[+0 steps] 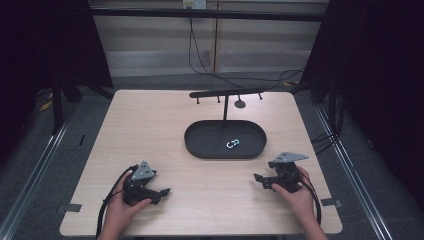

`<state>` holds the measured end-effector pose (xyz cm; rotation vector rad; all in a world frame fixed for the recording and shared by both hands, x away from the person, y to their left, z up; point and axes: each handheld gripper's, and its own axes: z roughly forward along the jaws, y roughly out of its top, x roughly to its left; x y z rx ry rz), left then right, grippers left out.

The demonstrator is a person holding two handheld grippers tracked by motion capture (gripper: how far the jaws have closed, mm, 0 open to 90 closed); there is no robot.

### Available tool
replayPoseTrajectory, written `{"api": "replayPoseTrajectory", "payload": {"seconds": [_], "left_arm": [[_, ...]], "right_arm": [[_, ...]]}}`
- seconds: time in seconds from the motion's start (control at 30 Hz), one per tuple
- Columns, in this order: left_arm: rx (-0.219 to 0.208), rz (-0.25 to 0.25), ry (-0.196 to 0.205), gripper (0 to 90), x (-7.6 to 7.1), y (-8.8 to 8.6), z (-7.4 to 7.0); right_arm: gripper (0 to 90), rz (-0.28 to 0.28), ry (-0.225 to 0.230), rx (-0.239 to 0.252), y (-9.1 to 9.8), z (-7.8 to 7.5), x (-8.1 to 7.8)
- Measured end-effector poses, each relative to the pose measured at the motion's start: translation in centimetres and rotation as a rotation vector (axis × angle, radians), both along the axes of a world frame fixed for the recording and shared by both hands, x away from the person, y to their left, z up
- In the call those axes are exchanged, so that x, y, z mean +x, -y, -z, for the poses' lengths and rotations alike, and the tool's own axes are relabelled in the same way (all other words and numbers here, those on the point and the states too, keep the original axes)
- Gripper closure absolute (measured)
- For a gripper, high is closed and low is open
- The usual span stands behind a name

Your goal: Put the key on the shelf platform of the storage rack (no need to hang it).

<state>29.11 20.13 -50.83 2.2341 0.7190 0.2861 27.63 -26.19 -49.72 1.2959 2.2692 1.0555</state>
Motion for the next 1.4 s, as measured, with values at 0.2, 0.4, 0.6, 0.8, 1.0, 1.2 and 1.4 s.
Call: {"api": "replayPoseTrajectory", "payload": {"seconds": [0.2, 0.4, 0.6, 0.8, 1.0, 1.2, 1.4], "left_arm": [[-0.001, -0.001, 0.0, 15.9, 0.0, 0.0, 0.0], [0.0, -0.001, 0.0, 15.9, 0.0, 0.0, 0.0], [-0.001, 0.0, 0.0, 15.9, 0.0, 0.0, 0.0], [0.001, -0.001, -0.002, 15.9, 0.0, 0.0, 0.0], [0.001, -0.001, -0.002, 16.0, 0.0, 0.0, 0.0], [0.0, -0.001, -0.002, 16.0, 0.0, 0.0, 0.0], [0.001, -0.001, -0.002, 16.0, 0.0, 0.0, 0.0]], "right_arm": [[22.8, 0.007, -0.003, 0.003, 0.7, 0.5, -0.6], [22.6, 0.02, -0.01, 0.008, 1.5, 1.0, -1.3], [22.3, 0.028, -0.004, 0.008, 2.3, 1.2, -1.8], [21.6, 0.026, 0.011, -0.015, 2.7, 1.3, -2.2], [20.8, 0.016, 0.023, -0.053, 2.5, 1.3, -2.4], [19.7, 0.014, 0.02, -0.053, 2.5, 1.3, -2.4], [18.5, 0.017, 0.015, -0.055, 2.5, 1.4, -2.4]]}}
